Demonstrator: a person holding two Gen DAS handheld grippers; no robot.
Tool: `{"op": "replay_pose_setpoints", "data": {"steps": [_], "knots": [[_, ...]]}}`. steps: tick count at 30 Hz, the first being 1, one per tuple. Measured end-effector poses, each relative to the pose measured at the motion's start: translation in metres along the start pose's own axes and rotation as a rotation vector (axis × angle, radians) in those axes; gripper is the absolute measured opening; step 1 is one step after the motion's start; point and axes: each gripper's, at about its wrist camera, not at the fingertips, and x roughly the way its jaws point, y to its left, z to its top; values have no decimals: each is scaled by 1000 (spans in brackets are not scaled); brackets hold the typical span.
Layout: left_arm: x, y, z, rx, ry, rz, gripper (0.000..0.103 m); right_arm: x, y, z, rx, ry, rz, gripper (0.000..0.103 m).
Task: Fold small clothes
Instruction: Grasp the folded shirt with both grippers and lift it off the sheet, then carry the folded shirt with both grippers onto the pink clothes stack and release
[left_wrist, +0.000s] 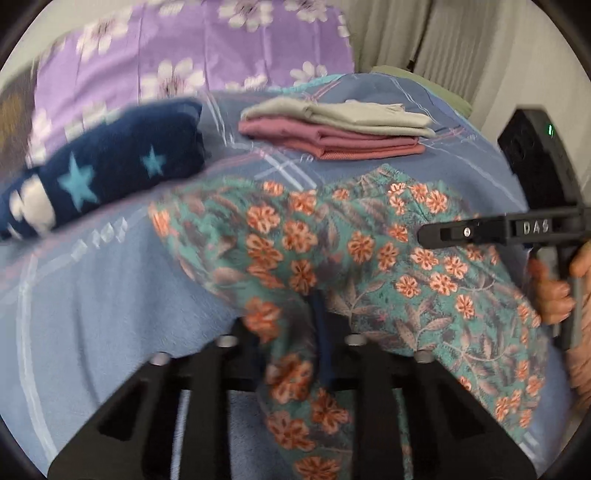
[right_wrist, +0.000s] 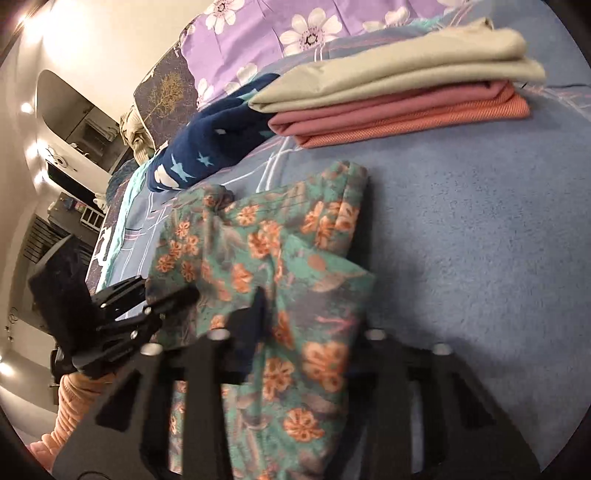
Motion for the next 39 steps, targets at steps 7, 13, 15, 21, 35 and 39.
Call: {"op": "replay_pose_setpoints", "data": {"steps": [7,13,15,21,35,39], "knots": [[-65,-40,15,128,-159,107,15,-71,73,-21,-255,-224,-168,18],[-122,-65,33,177,-301,139,14,-129,110,-32,-328,-410,-231,17],[-130,-72,42,201,-326,152,13,-142,118,-32,-346,-457,-248,17],[-140,-89,76,274,-368,190,13,-169,124,-18,-378,-552,-302,17],[-111,-100,206,381,-398,291,13,-189,92,100,-344,-665,-427,17],[-80,-94,246,372,-374,337,13,-174,79,134,-307,-658,-437,17]]}}
